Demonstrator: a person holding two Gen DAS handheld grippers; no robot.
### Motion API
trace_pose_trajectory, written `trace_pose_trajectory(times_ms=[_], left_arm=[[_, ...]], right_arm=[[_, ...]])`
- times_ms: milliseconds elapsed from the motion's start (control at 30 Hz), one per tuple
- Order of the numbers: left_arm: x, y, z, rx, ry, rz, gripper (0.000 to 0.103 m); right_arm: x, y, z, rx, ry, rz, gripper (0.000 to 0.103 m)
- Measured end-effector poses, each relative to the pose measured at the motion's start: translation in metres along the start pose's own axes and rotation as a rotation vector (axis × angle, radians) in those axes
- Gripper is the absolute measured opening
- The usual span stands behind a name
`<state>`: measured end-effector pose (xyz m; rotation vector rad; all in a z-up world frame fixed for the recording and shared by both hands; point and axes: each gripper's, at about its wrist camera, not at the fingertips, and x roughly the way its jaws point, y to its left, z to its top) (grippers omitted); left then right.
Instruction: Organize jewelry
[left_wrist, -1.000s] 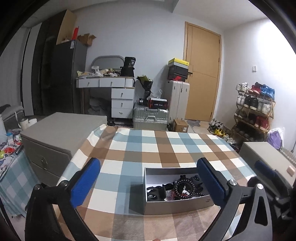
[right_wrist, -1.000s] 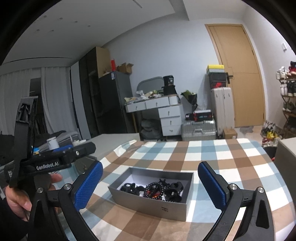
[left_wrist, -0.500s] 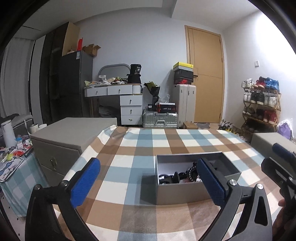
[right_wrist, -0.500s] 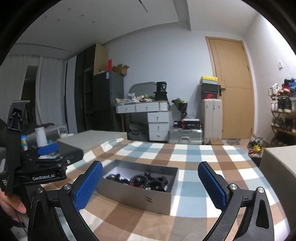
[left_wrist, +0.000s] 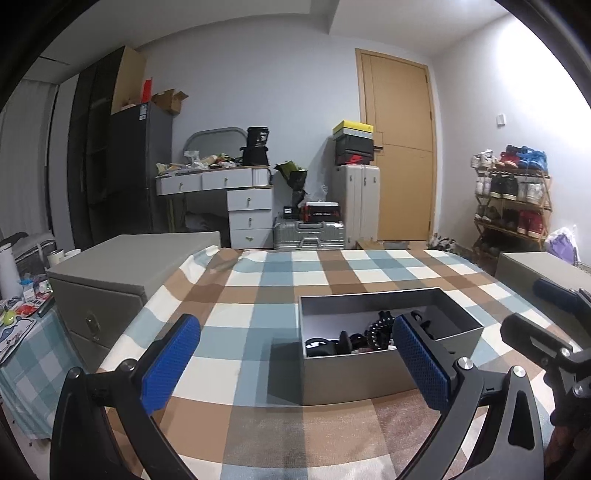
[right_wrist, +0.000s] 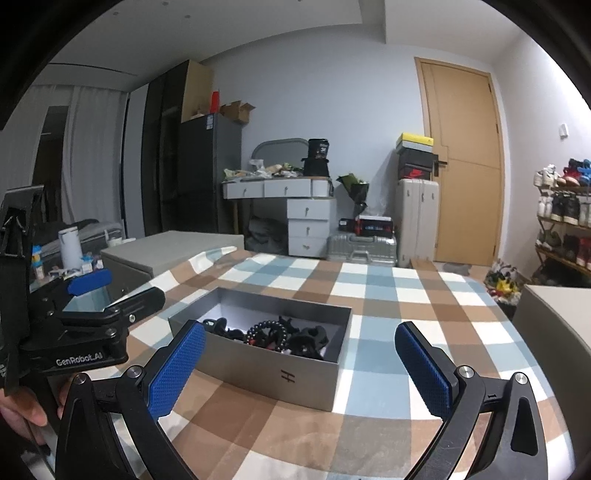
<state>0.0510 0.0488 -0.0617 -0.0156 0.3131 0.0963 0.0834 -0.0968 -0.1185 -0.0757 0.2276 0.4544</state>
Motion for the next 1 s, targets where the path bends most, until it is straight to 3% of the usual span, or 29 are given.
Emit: trace_pose_trajectory(times_ms=[1000], left_arm=[[-0.0010, -0.0003, -0.0009, -0.007, -0.003, -0.011, 0.102]], right_arm=[[0.0022, 0.0007, 0.0000, -0.001, 0.008, 0.003, 0.103]])
